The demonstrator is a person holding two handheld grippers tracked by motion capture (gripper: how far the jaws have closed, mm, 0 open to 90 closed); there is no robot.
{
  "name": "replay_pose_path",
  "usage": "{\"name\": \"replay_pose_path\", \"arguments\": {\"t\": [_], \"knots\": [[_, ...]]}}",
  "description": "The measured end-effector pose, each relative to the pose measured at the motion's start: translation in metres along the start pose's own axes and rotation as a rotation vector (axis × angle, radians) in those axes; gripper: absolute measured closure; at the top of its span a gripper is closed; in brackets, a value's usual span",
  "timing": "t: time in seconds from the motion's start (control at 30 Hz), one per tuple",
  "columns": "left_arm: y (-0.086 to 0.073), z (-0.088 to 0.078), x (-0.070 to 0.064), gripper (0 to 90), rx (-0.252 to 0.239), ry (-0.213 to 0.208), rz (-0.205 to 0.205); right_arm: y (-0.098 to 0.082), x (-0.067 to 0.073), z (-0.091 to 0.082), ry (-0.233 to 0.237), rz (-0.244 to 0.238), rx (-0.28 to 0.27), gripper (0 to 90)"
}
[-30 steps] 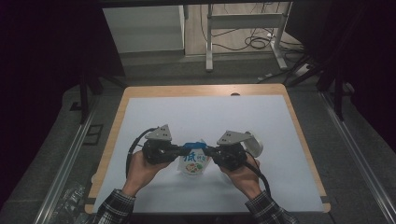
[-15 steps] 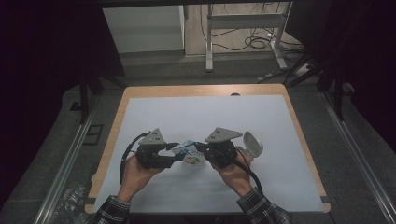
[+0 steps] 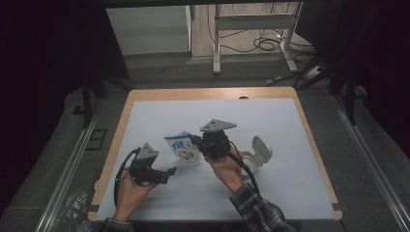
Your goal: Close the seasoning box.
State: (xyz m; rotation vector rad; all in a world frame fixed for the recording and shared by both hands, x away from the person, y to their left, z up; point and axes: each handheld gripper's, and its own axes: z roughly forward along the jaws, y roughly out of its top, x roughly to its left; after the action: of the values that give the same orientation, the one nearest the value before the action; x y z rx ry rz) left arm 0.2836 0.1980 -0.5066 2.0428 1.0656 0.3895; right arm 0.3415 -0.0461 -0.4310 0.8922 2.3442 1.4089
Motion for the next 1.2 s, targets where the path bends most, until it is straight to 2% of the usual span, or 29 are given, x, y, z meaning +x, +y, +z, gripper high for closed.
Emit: {"name": "replay_pose_path", "arguments": {"t": [0.03,0.13,0.27,0.3,0.4,0.5,0.57,0.6,0.9,1.2], "knots": [[0.000,0.000,0.000,6.1,0.000,0.000,0.000,0.000,0.000,0.000,0.000,0.000,0.000,89.9],[-0.016,0.007,0.001,5.8,0.023,0.021,-0.028,-0.001,-0.005,0.009,-0.002,0.024,0.009,89.8],[-0.027,0.013,0.001,6.3,0.038,0.014,-0.045,-0.003,-0.009,0.010,-0.006,0.039,0.011,89.7],[-0.032,0.017,-0.001,6.2,0.053,0.035,-0.036,-0.003,-0.010,0.010,-0.008,0.033,0.014,89.7],[-0.037,0.022,-0.003,5.0,0.082,0.056,-0.028,-0.003,-0.012,0.009,-0.016,0.033,0.025,89.1],[-0.040,0.025,-0.004,4.3,0.092,0.063,-0.017,-0.003,-0.014,0.009,-0.014,0.045,0.029,88.1],[-0.040,0.025,-0.005,3.3,0.089,0.065,-0.018,-0.002,-0.012,0.009,-0.023,0.036,0.032,86.1],[-0.041,0.025,-0.005,3.3,0.087,0.065,-0.019,-0.002,-0.011,0.008,-0.037,0.016,0.039,82.9],[-0.041,0.026,-0.005,3.1,0.083,0.069,-0.020,-0.002,-0.011,0.002,-0.030,0.015,0.045,74.9],[-0.041,0.026,-0.005,3.0,0.083,0.068,-0.020,-0.003,-0.008,-0.013,-0.060,-0.024,0.053,64.5]]}}
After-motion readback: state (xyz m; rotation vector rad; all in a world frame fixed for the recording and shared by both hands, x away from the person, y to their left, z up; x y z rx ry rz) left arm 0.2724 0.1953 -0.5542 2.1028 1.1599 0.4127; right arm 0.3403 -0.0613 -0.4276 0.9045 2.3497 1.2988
